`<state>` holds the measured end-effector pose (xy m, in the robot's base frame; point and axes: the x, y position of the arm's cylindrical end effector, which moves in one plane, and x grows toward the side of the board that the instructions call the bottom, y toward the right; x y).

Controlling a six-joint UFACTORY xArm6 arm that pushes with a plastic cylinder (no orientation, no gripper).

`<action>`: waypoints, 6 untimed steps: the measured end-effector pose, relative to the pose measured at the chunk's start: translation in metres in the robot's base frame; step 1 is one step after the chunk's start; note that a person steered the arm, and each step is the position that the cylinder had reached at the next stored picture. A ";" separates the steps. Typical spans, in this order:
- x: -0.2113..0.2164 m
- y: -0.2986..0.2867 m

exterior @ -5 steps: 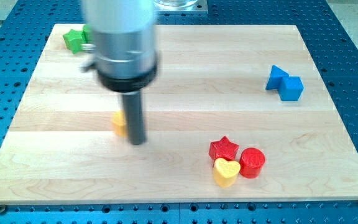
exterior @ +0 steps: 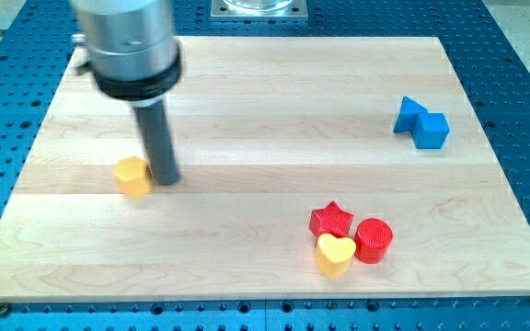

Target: Push the hexagon to the bottom left of the board

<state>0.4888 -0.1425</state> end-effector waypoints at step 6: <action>-0.007 -0.094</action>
